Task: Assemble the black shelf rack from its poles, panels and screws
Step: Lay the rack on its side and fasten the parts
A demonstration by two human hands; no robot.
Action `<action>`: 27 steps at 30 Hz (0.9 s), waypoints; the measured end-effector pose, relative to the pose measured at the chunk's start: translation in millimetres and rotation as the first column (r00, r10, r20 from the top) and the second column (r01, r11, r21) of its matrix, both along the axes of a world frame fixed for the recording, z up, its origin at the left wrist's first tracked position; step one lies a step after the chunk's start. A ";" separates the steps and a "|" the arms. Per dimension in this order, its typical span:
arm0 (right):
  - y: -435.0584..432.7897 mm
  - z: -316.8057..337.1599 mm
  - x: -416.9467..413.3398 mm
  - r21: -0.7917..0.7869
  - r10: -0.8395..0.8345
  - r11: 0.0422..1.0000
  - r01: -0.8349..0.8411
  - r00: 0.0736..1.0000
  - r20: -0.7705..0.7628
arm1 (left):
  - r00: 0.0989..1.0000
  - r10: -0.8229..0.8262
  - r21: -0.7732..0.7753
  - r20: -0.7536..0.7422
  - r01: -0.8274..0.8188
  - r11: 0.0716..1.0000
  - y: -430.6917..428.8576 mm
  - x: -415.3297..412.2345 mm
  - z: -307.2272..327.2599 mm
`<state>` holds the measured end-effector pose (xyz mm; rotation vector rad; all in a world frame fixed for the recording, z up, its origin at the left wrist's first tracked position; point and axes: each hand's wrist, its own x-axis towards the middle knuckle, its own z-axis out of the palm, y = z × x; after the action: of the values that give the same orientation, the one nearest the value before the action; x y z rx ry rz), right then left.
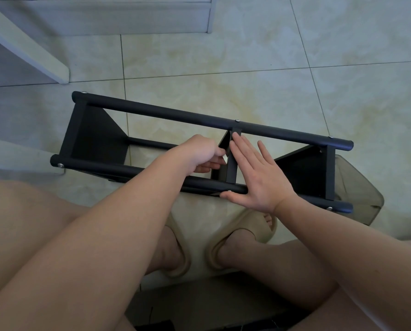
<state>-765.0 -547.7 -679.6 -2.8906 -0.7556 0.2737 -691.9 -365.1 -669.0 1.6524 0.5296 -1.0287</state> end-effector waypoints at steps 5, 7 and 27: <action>-0.6 -0.5 0.2 0.002 0.003 1.000 -0.003 1.000 0.011 | 0.996 -0.081 0.018 0.020 0.081 0.997 -3.4 -2.4 -0.3; -0.7 -0.4 0.3 0.007 0.002 1.000 -0.003 1.000 0.012 | 0.993 -0.118 0.030 0.025 0.117 0.993 -3.2 -0.4 0.7; 0.0 0.8 -0.1 0.017 -0.005 1.000 0.005 1.000 -0.009 | 0.915 -0.393 0.082 0.091 0.386 0.919 17.1 8.6 7.4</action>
<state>-765.1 -547.8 -678.8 -2.8730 -0.7452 0.2784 -683.3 -348.1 -661.6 1.9040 0.1608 -1.2114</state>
